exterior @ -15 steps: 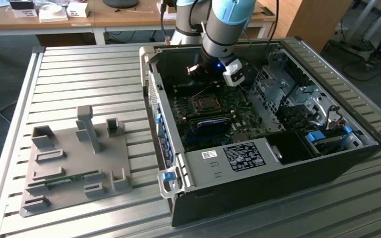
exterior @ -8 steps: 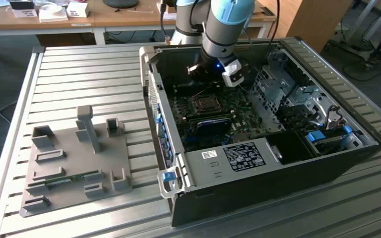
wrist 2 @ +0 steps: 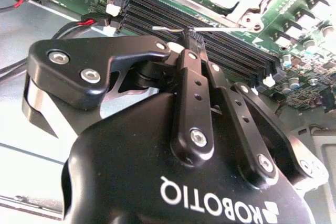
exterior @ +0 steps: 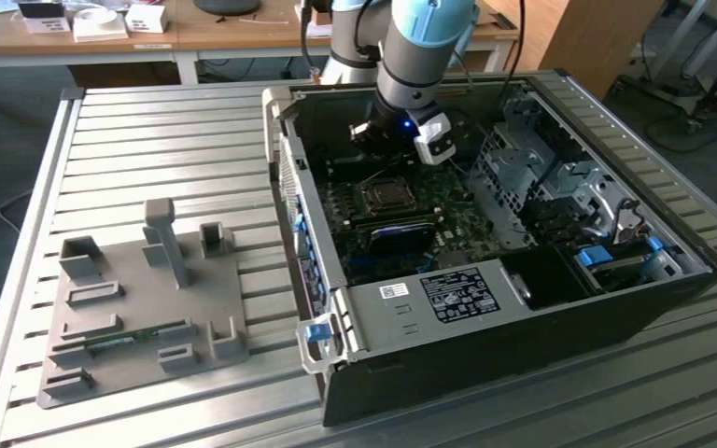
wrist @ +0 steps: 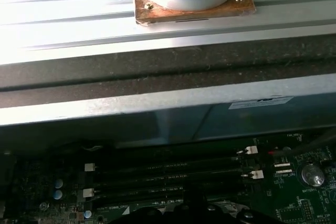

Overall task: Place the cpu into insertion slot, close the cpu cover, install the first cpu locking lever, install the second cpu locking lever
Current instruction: 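Install the first cpu locking lever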

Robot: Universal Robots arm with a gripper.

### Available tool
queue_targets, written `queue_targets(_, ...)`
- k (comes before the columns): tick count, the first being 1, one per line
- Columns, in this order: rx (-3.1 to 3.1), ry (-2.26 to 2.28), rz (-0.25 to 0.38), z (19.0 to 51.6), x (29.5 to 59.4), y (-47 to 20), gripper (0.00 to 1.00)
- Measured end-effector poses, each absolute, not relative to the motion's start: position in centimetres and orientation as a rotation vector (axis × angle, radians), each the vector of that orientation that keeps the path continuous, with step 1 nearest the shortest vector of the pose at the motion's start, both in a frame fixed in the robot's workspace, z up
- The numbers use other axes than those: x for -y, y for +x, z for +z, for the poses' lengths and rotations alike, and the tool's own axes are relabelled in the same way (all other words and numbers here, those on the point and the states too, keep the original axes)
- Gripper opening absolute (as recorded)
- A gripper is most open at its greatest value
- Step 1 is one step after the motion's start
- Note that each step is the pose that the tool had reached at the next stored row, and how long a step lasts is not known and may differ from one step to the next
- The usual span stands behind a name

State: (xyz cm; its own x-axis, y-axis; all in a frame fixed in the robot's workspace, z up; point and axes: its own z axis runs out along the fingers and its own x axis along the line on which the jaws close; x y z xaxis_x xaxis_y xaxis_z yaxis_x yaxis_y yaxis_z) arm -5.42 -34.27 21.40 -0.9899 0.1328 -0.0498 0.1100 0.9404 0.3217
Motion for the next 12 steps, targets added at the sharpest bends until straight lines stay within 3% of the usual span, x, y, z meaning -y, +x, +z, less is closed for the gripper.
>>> queue_targets(12, -3.008, 0.279, 0.489, 21.29, 34.26, -5.52, 0.11)
